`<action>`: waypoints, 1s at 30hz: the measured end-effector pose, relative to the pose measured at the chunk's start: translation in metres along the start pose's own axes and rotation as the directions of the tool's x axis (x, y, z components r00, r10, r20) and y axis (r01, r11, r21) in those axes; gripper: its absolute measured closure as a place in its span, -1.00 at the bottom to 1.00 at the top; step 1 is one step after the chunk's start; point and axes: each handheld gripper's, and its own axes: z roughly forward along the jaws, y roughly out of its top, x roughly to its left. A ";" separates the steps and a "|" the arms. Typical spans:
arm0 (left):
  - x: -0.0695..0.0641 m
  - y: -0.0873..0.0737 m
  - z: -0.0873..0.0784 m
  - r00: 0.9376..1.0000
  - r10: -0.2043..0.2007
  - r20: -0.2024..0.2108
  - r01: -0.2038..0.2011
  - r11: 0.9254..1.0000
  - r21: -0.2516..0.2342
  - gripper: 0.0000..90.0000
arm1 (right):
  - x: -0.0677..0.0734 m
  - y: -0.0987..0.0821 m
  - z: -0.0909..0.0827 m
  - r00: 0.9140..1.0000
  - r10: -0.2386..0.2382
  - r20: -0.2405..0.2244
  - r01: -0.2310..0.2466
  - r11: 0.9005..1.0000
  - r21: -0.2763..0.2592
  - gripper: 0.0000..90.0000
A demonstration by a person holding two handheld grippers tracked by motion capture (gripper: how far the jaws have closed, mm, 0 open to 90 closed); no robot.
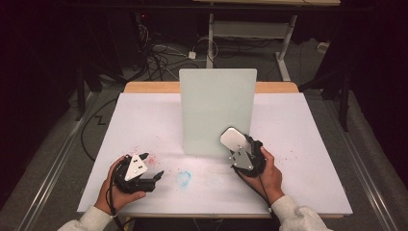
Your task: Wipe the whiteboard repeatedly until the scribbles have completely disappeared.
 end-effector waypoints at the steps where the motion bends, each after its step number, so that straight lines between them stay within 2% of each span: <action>1: 0.000 0.000 0.000 1.000 0.000 -0.001 0.000 1.000 0.002 -0.55 | -0.001 0.000 0.000 0.999 0.033 0.005 -0.033 0.999 -0.002 -0.32; 3: 0.000 0.000 0.000 1.000 0.002 0.000 -0.002 1.000 0.002 -0.55 | -0.003 0.002 0.000 0.998 0.057 0.013 -0.057 0.998 -0.005 -0.32; 4: -0.001 0.000 0.000 1.000 0.000 0.002 0.000 1.000 -0.001 -0.55 | -0.007 0.002 -0.001 0.999 0.046 0.009 -0.046 0.999 -0.004 -0.32; 5: -0.001 0.000 0.000 1.000 0.001 0.002 -0.001 1.000 -0.001 -0.55 | -0.010 0.002 -0.001 0.997 0.071 0.018 -0.071 0.997 -0.012 -0.32; 8: -0.001 0.000 0.001 1.000 0.002 0.002 -0.002 1.000 0.003 -0.55 | -0.024 0.003 -0.002 0.990 0.136 0.032 -0.135 0.991 -0.027 -0.32; 10: -0.001 0.000 0.001 1.000 0.002 0.003 -0.002 1.000 0.005 -0.55 | -0.033 0.001 -0.004 0.979 0.198 0.049 -0.196 0.980 -0.034 -0.32; 11: -0.001 0.000 0.001 1.000 0.003 0.004 -0.003 1.000 0.004 -0.55 | -0.036 0.000 -0.004 0.975 0.215 0.049 -0.213 0.976 -0.036 -0.32; 13: -0.001 0.000 0.002 1.000 0.006 0.004 -0.006 1.000 0.008 -0.55 | -0.038 -0.001 -0.004 0.975 0.217 0.047 -0.215 0.976 -0.035 -0.32; 18: -0.002 0.001 0.002 1.000 0.007 0.004 -0.007 1.000 0.008 -0.55 | -0.034 -0.001 -0.004 0.985 0.172 0.035 -0.171 0.985 -0.024 -0.32; 20: -0.002 0.000 0.002 1.000 0.005 0.005 -0.005 1.000 0.009 -0.55 | -0.029 -0.002 -0.003 0.994 0.110 0.027 -0.109 0.994 -0.012 -0.32; 22: -0.001 0.000 0.002 1.000 0.006 0.006 -0.006 1.000 0.012 -0.55 | -0.023 -0.004 -0.003 0.997 0.073 -0.001 -0.073 0.997 -0.001 -0.32; 23: -0.002 0.000 0.002 1.000 0.006 0.007 -0.006 1.000 0.011 -0.55 | -0.022 -0.005 -0.003 0.999 0.033 -0.012 -0.033 0.999 0.007 -0.32; 25: -0.002 0.000 0.002 1.000 0.007 0.007 -0.007 1.000 0.010 -0.55 | -0.018 -0.006 -0.003 0.999 -0.019 -0.038 0.019 1.000 0.014 -0.32; 27: -0.002 0.000 0.002 1.000 0.006 0.006 -0.006 1.000 0.010 -0.55 | -0.012 -0.007 -0.002 0.997 -0.048 -0.059 0.049 0.998 0.026 -0.32; 29: -0.002 0.000 0.002 1.000 0.006 0.006 -0.007 1.000 0.009 -0.55 | -0.006 -0.008 -0.002 0.990 -0.107 -0.086 0.111 0.993 0.035 -0.33; 30: -0.002 0.000 0.002 1.000 0.006 0.006 -0.006 1.000 0.009 -0.55 | -0.003 -0.008 -0.002 0.988 -0.137 -0.075 0.140 0.990 0.033 -0.33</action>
